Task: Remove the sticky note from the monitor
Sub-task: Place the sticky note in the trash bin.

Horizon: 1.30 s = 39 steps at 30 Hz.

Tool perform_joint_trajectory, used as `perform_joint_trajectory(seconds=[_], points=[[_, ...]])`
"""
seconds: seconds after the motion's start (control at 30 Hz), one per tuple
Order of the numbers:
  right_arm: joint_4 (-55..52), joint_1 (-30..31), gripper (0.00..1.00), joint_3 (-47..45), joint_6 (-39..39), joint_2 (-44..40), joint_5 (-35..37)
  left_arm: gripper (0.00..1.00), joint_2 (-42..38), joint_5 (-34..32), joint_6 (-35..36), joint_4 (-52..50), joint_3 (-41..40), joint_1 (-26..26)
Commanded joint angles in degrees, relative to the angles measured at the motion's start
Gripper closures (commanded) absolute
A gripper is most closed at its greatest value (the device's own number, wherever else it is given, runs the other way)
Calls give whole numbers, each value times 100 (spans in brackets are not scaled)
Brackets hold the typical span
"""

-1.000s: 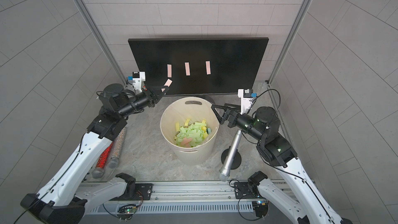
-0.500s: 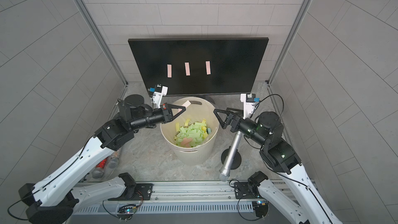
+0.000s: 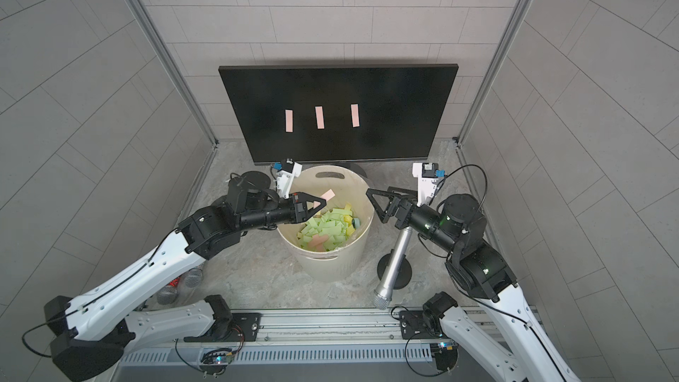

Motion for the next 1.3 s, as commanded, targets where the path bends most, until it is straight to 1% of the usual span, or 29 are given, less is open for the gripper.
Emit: perform_joint_trajectory(seconds=[0.0,0.13,0.27,0.53,0.57,0.63,0.67,0.77,0.83,0.87,0.9,0.93,0.97,1.0,1.03,1.07,1.1,1.17,1.27], points=[[-9,-15,0,-82,16,-53,81,69,8,-93,115,-135,-29,-23],[-11,-15,0,-84,18,-52,69,56,16,-99,189,-145,-19,-24],[-13,-15,0,-77,28,-47,77,47,23,-122,279,-155,10,-20],[-6,-15,0,-82,8,-36,76,42,-53,-360,410,-196,98,-20],[-15,-15,0,-96,0,-40,75,48,-76,-376,443,-154,96,-15],[-19,-15,0,-98,-11,-36,80,73,-85,-375,509,-174,148,-17],[-22,-15,0,-98,-10,-35,76,78,-77,-398,536,-206,183,-16],[-20,-15,0,-101,-16,-21,85,87,-54,-433,577,-249,238,-18],[-19,-14,0,-105,-6,-3,85,97,-41,-446,589,-235,230,-12],[-10,-15,0,-104,-5,6,84,99,-25,-444,589,-222,234,-15],[-4,-15,0,-94,-4,15,78,98,-2,-441,594,-211,241,-13],[-1,-15,0,-92,-11,27,76,90,33,-420,620,-207,282,-11],[-5,-15,0,-86,-22,33,80,76,64,-412,657,-238,325,-13],[-4,-15,0,-76,-27,34,79,65,101,-441,686,-286,359,-12],[-3,-15,0,-82,-38,34,86,55,125,-458,713,-315,398,-16],[-1,-15,0,-79,-47,34,84,49,148,-469,753,-331,430,-15],[2,-15,0,-77,-56,34,92,44,161,-473,813,-345,475,-15],[-5,-13,0,-84,-71,42,113,39,198,-515,974,-431,596,-14],[-5,-15,0,-97,-75,64,119,36,267,-661,1271,-625,830,-17]])
